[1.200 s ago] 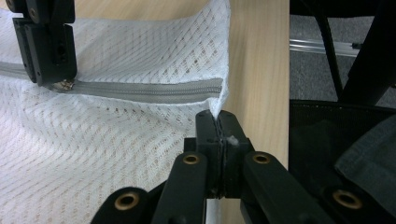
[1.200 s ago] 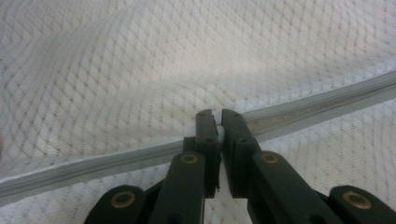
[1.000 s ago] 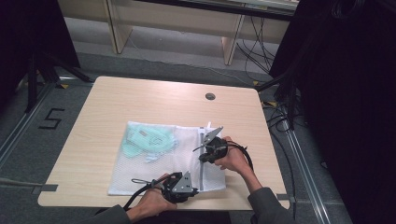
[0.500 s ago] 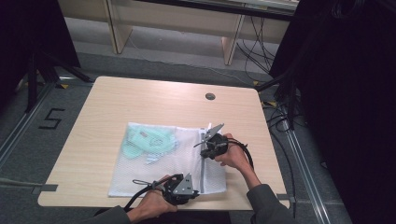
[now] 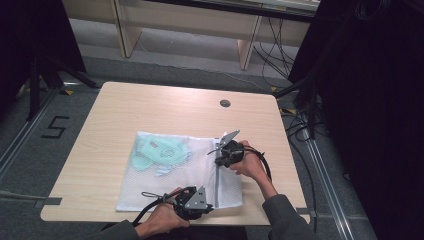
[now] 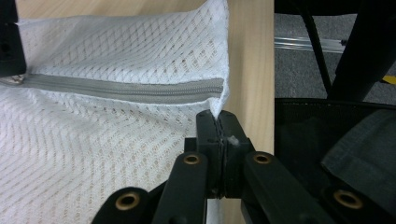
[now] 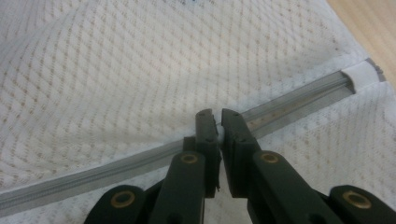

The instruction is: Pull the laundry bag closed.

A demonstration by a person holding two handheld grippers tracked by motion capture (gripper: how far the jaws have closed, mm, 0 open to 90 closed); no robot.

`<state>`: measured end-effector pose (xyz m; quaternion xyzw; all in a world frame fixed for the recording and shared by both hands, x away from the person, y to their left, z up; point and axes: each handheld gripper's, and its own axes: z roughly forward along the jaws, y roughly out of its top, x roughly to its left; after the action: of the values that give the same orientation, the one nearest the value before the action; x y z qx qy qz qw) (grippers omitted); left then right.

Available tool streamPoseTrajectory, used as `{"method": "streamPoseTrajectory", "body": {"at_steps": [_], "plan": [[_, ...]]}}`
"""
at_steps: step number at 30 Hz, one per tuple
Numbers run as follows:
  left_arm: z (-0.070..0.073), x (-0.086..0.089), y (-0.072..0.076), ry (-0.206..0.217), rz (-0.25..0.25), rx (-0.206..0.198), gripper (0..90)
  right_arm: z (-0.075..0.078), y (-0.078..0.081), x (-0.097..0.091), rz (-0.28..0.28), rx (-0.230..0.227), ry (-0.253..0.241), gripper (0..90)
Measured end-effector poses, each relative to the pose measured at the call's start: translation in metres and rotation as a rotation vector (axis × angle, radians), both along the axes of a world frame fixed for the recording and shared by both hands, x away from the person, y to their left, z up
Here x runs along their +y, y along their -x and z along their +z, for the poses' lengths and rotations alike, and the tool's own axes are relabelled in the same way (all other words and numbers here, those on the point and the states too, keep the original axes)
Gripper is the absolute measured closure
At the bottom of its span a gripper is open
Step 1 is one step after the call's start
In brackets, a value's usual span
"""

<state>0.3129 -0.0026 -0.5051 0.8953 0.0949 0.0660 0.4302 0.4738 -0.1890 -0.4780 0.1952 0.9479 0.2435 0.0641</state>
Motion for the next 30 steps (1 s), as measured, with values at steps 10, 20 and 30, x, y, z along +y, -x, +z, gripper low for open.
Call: {"method": "streamPoseTrajectory", "body": {"at_steps": [10,20,30], "plan": [[-0.001,-0.002,0.002,-0.012,-0.010,-0.005,88.9,-0.003,-0.008,-0.002,-0.015,-0.005,-0.011,86.4],[0.001,-0.002,0.003,-0.001,-0.005,0.003,88.9,-0.002,-0.014,0.000,-0.030,0.003,-0.005,86.3],[0.001,-0.001,0.002,-0.015,-0.010,0.003,88.9,-0.003,-0.026,-0.003,-0.020,-0.033,-0.025,86.4]]}}
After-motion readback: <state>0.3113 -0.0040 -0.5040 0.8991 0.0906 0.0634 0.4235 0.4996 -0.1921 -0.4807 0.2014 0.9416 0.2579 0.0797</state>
